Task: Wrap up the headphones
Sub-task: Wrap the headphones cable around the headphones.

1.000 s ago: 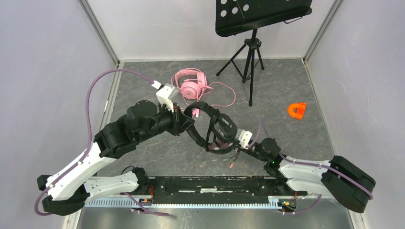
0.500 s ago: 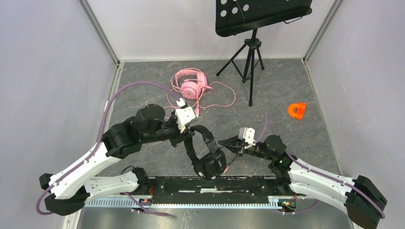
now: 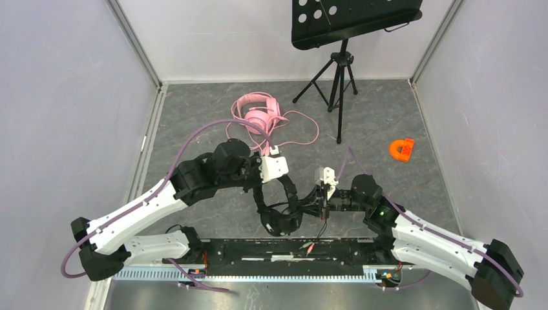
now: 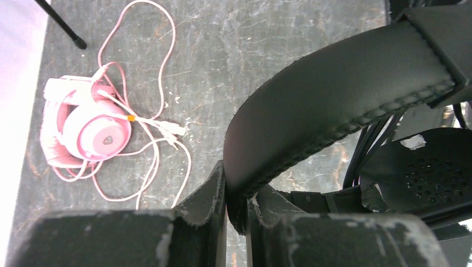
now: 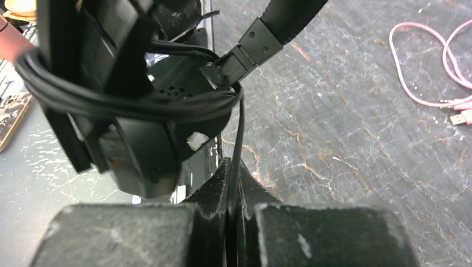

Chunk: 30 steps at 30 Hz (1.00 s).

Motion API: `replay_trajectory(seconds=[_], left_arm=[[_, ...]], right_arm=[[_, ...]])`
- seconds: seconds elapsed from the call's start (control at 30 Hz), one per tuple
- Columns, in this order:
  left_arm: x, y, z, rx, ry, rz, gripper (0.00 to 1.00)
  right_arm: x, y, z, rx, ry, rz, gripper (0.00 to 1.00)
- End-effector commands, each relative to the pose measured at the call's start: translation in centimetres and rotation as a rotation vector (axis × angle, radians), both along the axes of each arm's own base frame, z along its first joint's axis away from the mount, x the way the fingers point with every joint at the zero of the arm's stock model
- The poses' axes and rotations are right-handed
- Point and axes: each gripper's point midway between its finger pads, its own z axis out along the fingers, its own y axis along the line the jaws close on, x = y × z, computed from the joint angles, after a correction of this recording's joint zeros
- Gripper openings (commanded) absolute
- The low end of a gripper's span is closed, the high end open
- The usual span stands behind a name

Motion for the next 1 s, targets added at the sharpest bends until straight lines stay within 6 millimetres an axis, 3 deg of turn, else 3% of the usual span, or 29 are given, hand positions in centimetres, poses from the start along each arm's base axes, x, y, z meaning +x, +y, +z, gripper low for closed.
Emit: replay_trajectory(seconds=[0.0, 0.07, 0.17, 0.37, 0.47, 0.7, 0.87, 0.97], left_arm=[[2.0, 1.7, -1.5, 0.128, -0.139, 0.006, 0.02], [2.8, 2.0, -1.9, 0.156, -0.175, 0.025, 0.02], [3.9, 2.6, -2.1, 0.201, -0.227, 0.058, 0.02], [3.8, 2.0, -1.7, 0.2, -0.265, -0.004, 0.02], [4.0, 1.9, -1.7, 0.216, -0.28, -0.024, 0.02], [5.3, 2.3, -1.2, 0.247, -0.326, 0.029, 0.02], [5.9, 2.8, -1.0, 0.278, -0.363, 0.052, 0.02], [6.0, 2.5, -0.9, 0.268, -0.375, 0.04, 0.02]], right_arm=[[0.9, 0.6, 3.4, 0.025, -0.02, -0.009, 0.05], [1.9, 0.6, 2.9, -0.018, 0.017, -0.067, 0.06], [1.4, 0.5, 2.3, -0.055, 0.037, -0.039, 0.07], [0.8, 0.1, 0.4, -0.102, 0.018, -0.006, 0.12], [0.0, 0.3, -0.3, -0.114, 0.04, 0.048, 0.0], [-1.2, 0.8, 0.4, -0.064, 0.095, 0.111, 0.0], [-2.8, 1.0, 0.8, -0.006, 0.148, 0.197, 0.1], [-3.9, 1.0, 0.2, 0.014, 0.206, 0.246, 0.0]])
